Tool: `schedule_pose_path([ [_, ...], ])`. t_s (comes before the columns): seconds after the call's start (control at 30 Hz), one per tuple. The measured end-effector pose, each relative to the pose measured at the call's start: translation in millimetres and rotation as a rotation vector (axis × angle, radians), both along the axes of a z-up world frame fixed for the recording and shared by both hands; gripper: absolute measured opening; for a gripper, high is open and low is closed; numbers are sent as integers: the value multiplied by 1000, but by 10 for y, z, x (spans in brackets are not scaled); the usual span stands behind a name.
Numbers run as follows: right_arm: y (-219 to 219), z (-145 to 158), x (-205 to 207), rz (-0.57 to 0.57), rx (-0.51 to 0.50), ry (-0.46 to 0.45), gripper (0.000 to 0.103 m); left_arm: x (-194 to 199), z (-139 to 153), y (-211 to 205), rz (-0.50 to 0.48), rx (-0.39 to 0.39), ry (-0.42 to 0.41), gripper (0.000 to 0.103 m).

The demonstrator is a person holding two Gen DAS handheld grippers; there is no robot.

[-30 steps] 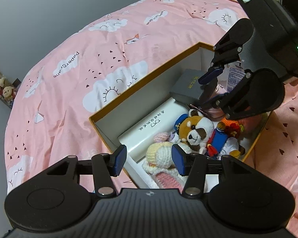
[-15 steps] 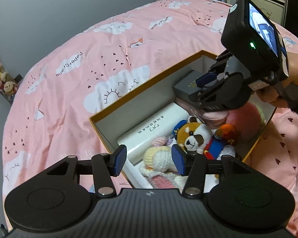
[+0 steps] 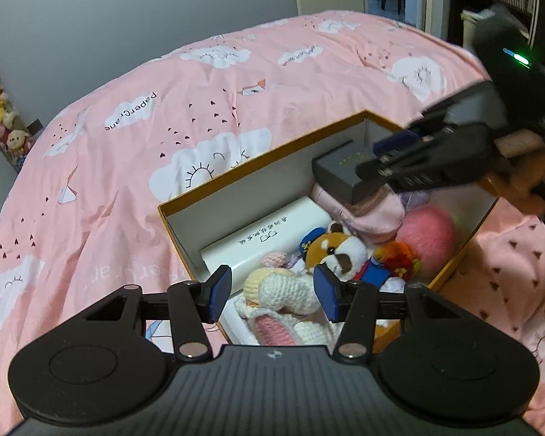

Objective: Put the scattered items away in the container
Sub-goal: 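Move both tools away from the box back toward the remaining items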

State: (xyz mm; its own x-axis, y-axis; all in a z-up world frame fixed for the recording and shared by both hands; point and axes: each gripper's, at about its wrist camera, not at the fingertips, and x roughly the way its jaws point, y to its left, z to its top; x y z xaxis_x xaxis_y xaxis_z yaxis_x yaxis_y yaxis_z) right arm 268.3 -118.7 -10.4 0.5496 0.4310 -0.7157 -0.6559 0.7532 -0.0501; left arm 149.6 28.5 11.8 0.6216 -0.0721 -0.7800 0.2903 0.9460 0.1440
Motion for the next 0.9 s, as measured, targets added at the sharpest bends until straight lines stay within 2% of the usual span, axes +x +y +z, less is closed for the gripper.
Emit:
schedule_pose_path([
  [0.17, -288, 212, -342, -4, 102, -31, 34, -221, 192, -22, 8, -50, -68, 59],
  [0.3, -523, 396, -646, -48, 224, -47, 35, -491, 361, -9, 27, -97, -120, 59],
  [0.37, -618, 461, -853, -72, 273, -91, 35, -650, 399, -6, 29, -110, -115, 59],
  [0.47, -709, 502, -1155, -91, 323, -141, 37, -908, 407, -1, 54, -91, -119, 59],
  [0.57, -770, 455, -1424, -67, 373, -115, 42, -1112, 317, 61, 84, -133, -100, 59],
  [0.63, -767, 324, -1565, -39, 360, -63, 43, -1216, 164, 101, 106, -163, -62, 59],
  [0.7, -743, 132, -1666, -19, 327, -11, 43, -1300, -8, 109, 131, -148, -31, 58],
  [0.8, -690, -186, -1751, -24, 265, 91, 42, -1406, -214, 75, 164, -73, 7, 56],
  [0.9, -642, -336, -1763, -25, 232, 158, 42, -1474, -317, -42, 101, 58, -6, 56],
])
